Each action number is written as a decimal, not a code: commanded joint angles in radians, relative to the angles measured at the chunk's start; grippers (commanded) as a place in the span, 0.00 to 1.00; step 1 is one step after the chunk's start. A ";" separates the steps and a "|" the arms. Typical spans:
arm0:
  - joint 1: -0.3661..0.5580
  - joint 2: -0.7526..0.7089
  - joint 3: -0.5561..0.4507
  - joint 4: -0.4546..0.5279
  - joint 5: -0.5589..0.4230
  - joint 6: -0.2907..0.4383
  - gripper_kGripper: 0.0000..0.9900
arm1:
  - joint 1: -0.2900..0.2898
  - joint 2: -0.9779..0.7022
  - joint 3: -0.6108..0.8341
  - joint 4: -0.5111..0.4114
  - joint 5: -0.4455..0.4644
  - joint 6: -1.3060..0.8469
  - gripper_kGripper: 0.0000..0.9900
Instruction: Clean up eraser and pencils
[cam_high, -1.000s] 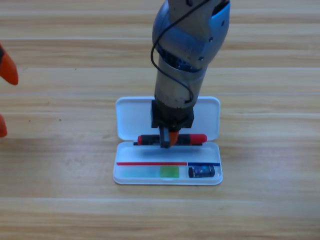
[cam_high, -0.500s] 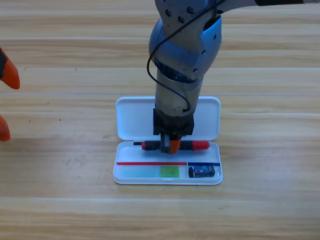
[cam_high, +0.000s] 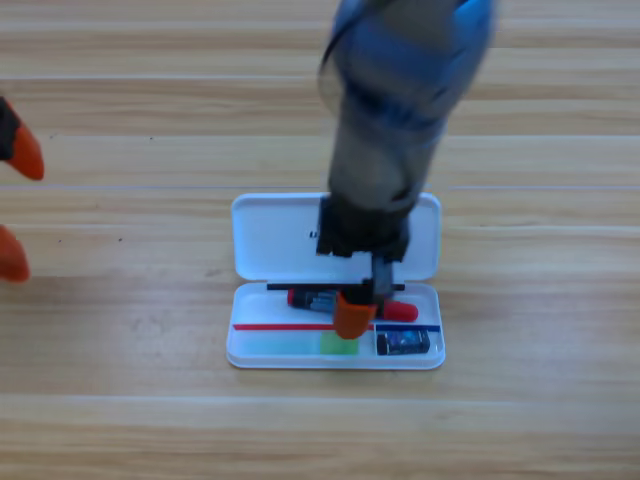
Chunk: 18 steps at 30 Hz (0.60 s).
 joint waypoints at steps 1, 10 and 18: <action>0.028 0.046 -0.125 -0.020 0.010 -0.039 1.00 | 0.043 -0.359 0.139 -0.010 0.153 0.055 0.98; 0.093 0.306 -0.375 -0.147 -0.072 -0.021 0.63 | 0.043 -0.749 0.487 -0.278 0.228 0.170 0.98; 0.104 0.511 -0.407 -0.276 -0.239 -0.002 0.00 | 0.031 -0.899 0.676 -0.420 0.279 0.190 0.99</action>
